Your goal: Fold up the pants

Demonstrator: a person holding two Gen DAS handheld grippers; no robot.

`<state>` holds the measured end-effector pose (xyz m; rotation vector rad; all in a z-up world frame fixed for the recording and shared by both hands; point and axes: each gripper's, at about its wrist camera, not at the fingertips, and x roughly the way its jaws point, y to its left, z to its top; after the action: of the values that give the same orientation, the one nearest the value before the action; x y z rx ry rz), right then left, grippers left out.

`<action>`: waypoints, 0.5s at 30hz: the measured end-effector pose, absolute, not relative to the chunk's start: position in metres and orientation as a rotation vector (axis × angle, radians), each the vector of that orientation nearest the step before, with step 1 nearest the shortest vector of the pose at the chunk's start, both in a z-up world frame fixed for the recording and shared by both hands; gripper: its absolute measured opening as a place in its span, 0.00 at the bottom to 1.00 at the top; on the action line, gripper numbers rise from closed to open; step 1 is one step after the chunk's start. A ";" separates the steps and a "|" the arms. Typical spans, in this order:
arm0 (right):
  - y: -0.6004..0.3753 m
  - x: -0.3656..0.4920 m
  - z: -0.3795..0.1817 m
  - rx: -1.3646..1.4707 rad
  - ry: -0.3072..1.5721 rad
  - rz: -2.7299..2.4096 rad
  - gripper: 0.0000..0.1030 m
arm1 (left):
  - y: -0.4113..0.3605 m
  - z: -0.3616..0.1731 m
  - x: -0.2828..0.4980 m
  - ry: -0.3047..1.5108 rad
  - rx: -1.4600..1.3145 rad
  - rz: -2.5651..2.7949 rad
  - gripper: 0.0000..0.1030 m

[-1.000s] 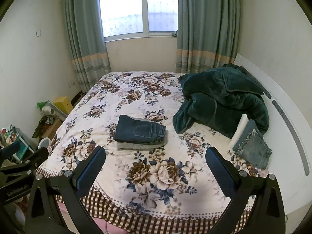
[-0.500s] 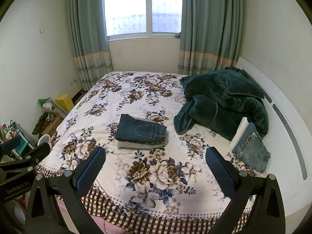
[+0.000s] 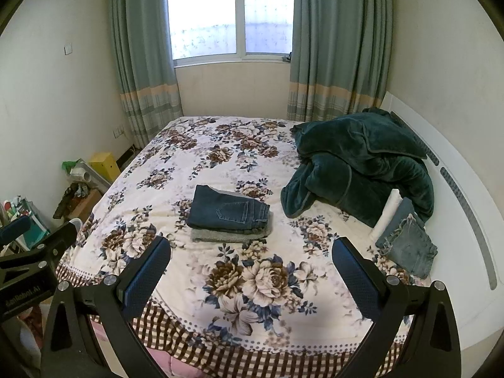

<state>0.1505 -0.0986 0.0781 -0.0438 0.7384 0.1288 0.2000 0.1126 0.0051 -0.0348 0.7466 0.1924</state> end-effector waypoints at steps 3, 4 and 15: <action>-0.099 0.151 0.078 -0.035 0.740 0.134 1.00 | 0.113 0.006 0.199 0.739 -0.037 0.192 1.00; -0.098 0.151 0.080 -0.038 0.739 0.135 1.00 | 0.113 0.006 0.197 0.734 -0.035 0.195 1.00; -0.097 0.151 0.084 -0.040 0.733 0.140 1.00 | 0.114 0.006 0.196 0.728 -0.034 0.198 1.00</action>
<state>0.1509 -0.0973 0.0838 -0.0396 0.7333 0.1399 0.1963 0.1139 0.0064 -0.0342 0.7282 0.1979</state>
